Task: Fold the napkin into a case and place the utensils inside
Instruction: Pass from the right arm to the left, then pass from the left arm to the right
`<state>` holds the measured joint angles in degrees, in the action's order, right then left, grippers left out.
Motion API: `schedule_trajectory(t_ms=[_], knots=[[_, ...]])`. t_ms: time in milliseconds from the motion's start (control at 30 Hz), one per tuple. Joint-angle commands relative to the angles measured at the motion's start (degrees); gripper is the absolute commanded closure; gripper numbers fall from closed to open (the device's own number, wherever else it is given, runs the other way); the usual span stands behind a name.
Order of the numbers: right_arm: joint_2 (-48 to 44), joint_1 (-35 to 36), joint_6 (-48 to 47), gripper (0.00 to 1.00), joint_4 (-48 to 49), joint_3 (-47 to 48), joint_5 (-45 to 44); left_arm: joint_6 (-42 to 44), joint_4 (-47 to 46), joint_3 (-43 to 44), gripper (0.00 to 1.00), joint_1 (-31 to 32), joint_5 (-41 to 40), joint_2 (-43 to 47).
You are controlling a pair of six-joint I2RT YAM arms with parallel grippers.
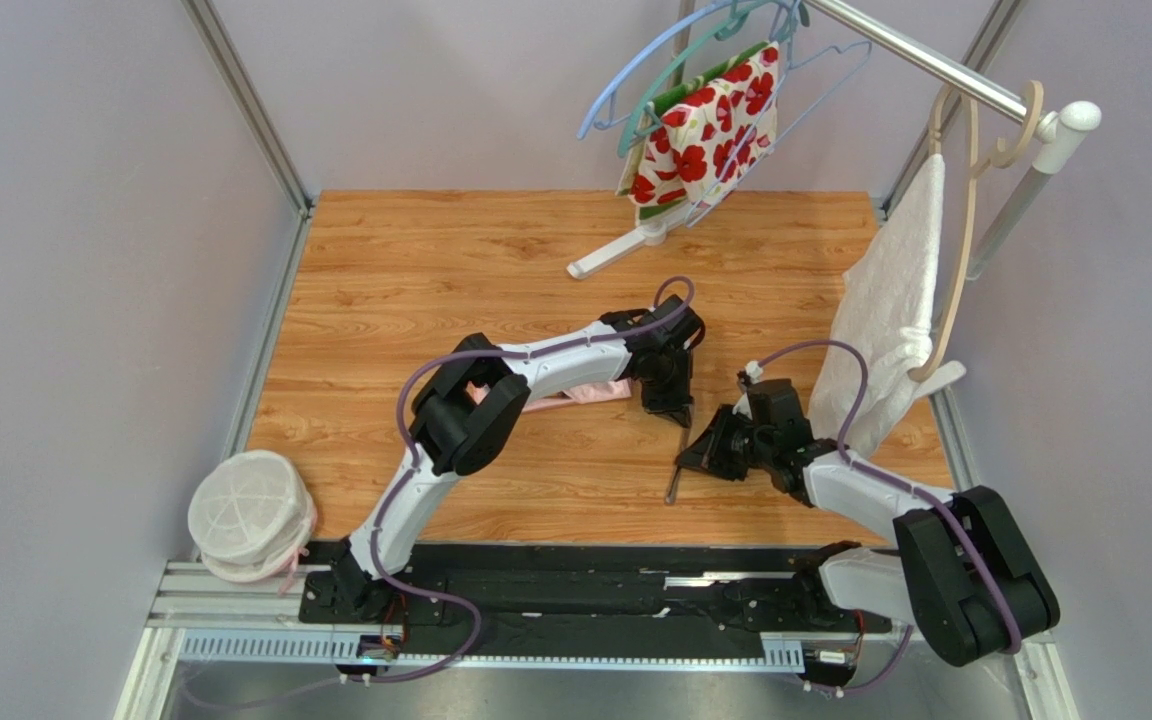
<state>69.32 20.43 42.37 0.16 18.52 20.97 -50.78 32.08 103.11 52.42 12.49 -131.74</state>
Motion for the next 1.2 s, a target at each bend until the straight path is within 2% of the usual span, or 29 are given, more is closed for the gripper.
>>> schedule_trajectory(t_ms=[0,33,67,100,167,200,300,633,1000,1133,1167], knots=[[-0.50,-0.04,-2.81,1.00,-4.55,-0.86,-2.16,1.65,2.66,0.35,1.00,1.10,-4.23,-3.52],[-1.11,-0.03,-2.99,0.99,-5.43,-0.51,-2.42,2.44,1.25,-0.62,1.00,1.10,-4.06,-2.56],[-1.46,-0.03,-3.34,0.94,-8.57,0.02,-3.30,2.79,-0.24,-1.76,1.00,1.10,-4.14,-1.68],[-2.08,0.05,-4.56,0.74,-10.52,1.50,-3.91,3.14,-4.00,-4.82,1.00,1.10,-4.32,-0.54],[-4.96,-0.21,-5.80,0.60,-14.81,2.48,-5.58,4.46,-8.94,-8.00,1.00,0.93,-3.09,2.71],[-6.11,-0.30,-6.16,0.47,-15.89,2.74,-6.29,4.99,-10.26,-9.40,1.00,0.93,-2.91,3.59],[-8.41,-0.83,-6.68,0.40,-16.16,3.01,-6.47,6.14,-12.83,-11.44,1.00,0.84,-1.68,6.58],[-5.34,0.23,-5.11,0.41,-3.77,-0.24,-4.80,2.36,-16.78,-17.41,1.00,-0.04,2.71,12.38],[-2.53,7.17,-0.19,0.49,3.35,-1.65,-7.52,-0.28,-17.57,-17.24,1.00,-0.22,3.68,16.51],[-1.91,7.44,-0.62,0.61,4.84,-1.30,-8.32,-0.72,-17.66,-17.50,1.00,-0.48,3.86,18.18],[-1.82,7.44,-0.62,0.75,5.02,-1.04,-8.14,-0.89,-17.92,-17.85,1.00,-0.65,3.77,18.45]])
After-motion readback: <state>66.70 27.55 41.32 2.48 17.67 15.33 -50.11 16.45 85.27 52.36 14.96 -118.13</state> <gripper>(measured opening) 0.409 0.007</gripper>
